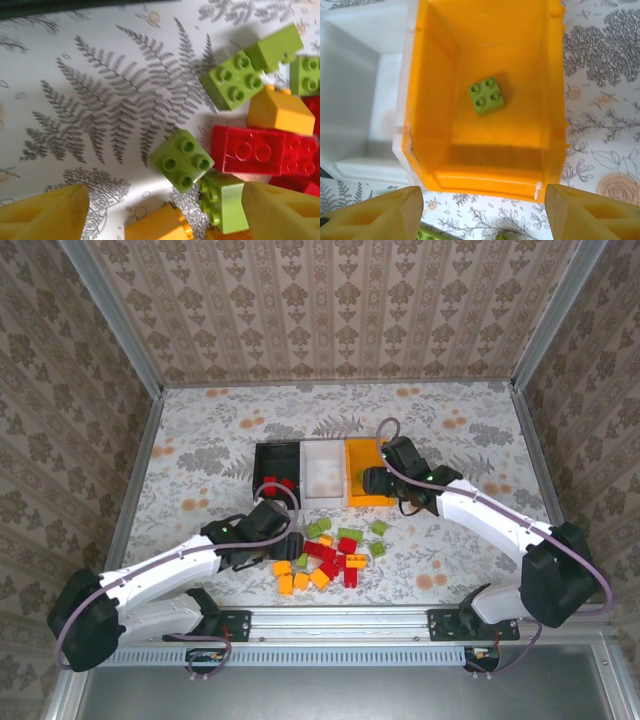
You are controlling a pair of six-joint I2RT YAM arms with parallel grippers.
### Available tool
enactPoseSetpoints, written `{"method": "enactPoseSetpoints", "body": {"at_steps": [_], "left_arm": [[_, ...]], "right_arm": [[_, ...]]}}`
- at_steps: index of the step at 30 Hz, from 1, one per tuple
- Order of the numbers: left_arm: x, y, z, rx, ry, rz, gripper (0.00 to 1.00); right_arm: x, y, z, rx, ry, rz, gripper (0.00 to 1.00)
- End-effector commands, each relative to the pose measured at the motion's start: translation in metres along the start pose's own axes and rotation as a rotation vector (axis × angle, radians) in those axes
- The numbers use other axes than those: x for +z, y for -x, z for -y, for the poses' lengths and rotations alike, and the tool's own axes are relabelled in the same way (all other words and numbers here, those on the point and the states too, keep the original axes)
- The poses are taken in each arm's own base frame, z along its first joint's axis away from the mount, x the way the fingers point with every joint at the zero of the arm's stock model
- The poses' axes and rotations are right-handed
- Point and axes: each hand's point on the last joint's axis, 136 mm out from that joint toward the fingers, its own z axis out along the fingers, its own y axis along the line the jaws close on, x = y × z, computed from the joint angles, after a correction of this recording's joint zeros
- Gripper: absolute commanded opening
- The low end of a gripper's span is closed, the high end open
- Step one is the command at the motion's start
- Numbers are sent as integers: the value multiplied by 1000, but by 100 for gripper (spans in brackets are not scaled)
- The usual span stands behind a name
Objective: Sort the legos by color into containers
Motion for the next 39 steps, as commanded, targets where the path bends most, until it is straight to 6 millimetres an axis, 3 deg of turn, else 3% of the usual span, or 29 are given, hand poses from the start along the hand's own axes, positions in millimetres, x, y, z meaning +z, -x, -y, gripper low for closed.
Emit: {"method": "enactPoseSetpoints", "body": {"at_steps": [1,9,19,27,32,35,39], "left_arm": [[5,-19,-2,5,16,-51,78],[9,-56,-13,-23,70,-150,74],[22,-70,-23,-48,96,-170,67],[20,-59,-22,-28,111,-136,49],[8,-48,-20,-13,116,-111,38],[-11,-33,-15,11,108,-69,35],[-37,13,9,45,50,29,34]], "right_arm": [[-11,6,0,20,17,41,67],[-17,8,2,24,23,58,68],[-19,8,3,29,24,62,67],[-25,12,4,35,27,79,67],[-25,11,4,39,29,78,67],[-25,11,3,40,33,77,68],[-29,9,5,50,41,84,68]]}}
